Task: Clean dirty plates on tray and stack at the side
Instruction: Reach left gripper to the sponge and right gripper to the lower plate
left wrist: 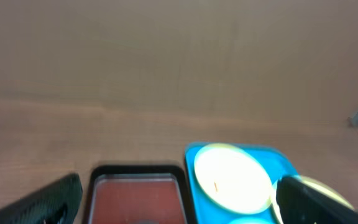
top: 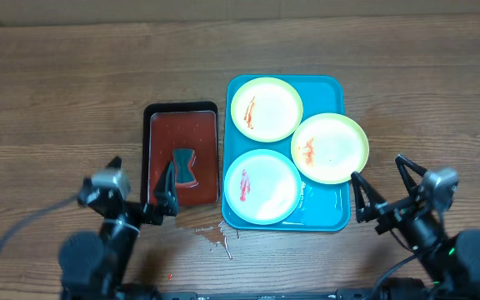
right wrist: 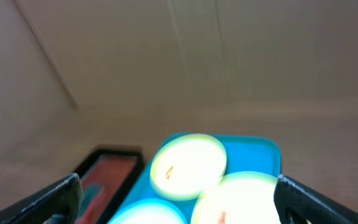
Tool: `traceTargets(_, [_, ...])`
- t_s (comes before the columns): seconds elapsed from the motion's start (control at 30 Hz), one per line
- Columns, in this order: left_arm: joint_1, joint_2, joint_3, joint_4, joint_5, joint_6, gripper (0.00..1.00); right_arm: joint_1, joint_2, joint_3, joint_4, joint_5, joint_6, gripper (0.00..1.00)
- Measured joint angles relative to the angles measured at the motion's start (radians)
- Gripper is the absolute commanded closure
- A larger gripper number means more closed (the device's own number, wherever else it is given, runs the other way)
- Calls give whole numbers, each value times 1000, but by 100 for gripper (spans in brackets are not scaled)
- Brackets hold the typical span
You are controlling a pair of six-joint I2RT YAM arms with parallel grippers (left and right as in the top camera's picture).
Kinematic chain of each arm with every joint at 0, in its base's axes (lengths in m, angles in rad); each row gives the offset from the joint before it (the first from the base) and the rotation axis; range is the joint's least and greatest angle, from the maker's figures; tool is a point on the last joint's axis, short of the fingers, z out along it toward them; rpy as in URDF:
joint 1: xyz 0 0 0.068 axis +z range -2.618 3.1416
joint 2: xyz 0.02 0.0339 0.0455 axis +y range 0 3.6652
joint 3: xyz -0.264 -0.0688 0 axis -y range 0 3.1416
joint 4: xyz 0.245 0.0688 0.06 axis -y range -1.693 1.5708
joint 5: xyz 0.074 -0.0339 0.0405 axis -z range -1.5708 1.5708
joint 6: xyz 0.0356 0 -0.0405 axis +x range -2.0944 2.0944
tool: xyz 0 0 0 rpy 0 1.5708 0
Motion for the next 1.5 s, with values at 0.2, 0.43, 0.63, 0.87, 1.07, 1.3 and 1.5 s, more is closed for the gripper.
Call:
traceTargets(0.2, [0,360,397,-344,109,7,0,0,372,406,-396,-7,7,0])
traceTargets(0.43, [0,665,682,-616,209,22,0,0,692,672,-547,-59,34,0])
traceTargets(0.63, [0,780,708,-734,215,16,0,39,813,681,-621,-126,42,10])
traceTargets(0.87, [0,982,709,-835,65,-85,10,280,857,611,-642,41,115,12])
traceTargets(1.07, [0,1181,709,-793,51,-117,33,451,893,505,-605,262,259,24])
traceTargets(1.3, [-51,1416,709,-695,1,-130,60,467,930,469,-571,355,333,27])
traceTargets(1.5, [-90,1566,709,-624,-107,-162,73,467,943,469,-568,371,348,28])
